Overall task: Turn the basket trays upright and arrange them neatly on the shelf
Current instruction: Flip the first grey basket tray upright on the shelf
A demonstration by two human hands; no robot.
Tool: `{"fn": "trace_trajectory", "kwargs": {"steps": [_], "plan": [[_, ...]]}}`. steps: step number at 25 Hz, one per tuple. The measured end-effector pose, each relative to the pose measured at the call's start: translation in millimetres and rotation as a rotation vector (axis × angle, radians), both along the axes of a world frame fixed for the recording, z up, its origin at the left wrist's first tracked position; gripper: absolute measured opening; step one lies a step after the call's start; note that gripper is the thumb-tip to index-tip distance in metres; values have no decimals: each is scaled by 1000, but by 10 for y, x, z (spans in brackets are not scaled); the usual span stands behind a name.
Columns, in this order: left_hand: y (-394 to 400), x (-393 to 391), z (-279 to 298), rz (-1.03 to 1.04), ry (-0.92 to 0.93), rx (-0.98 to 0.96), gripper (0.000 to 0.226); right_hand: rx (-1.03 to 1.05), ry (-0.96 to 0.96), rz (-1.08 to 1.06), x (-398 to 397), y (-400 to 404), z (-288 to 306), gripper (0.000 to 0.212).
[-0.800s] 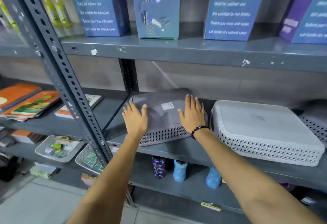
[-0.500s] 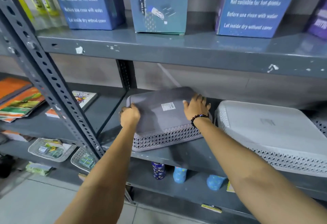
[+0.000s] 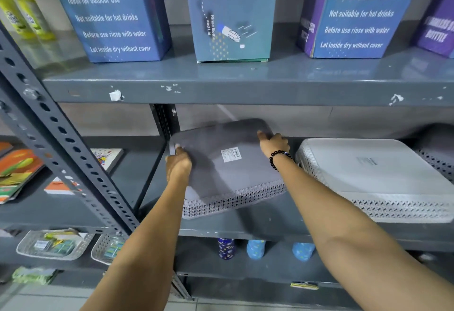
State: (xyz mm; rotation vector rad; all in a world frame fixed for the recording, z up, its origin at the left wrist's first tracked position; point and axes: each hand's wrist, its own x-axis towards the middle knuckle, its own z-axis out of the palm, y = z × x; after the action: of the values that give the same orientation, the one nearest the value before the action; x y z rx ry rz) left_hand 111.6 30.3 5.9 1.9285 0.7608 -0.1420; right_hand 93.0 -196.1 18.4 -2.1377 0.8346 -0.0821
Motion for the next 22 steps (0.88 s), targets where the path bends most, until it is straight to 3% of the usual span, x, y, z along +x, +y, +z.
{"fn": "trace_trajectory", "kwargs": {"steps": [3, 5, 7, 10, 13, 16, 18, 20, 21, 22], "plan": [[99, 44, 238, 40, -261, -113, 66, 139, -239, -217, -98, 89, 201, 69], [190, 57, 376, 111, -425, -303, 57, 362, -425, -386, -187, 99, 283, 64], [309, 53, 424, 186, -462, -571, 52, 643, -581, -492, -328, 167, 255, 61], [537, -78, 301, 137, -440, -807, 53, 846, -584, -505, -531, 184, 8, 96], [768, -299, 57, 92, -303, -802, 39, 877, -508, -416, -729, 158, -202, 97], [872, -349, -161, 4, -156, -601, 39, 763, -343, -394, -796, 95, -341, 97], [868, -369, -218, -64, -115, -413, 28, 626, -232, -413, -795, 59, -469, 71], [849, -382, -286, -98, -137, -286, 19, 482, -141, -393, -832, 105, -487, 31], [850, -366, -334, -91, -155, -289, 23, 454, -131, -375, -865, 135, -466, 24], [863, -332, -400, -82, -176, -305, 30, 403, -108, -383, -857, 120, -499, 31]]}}
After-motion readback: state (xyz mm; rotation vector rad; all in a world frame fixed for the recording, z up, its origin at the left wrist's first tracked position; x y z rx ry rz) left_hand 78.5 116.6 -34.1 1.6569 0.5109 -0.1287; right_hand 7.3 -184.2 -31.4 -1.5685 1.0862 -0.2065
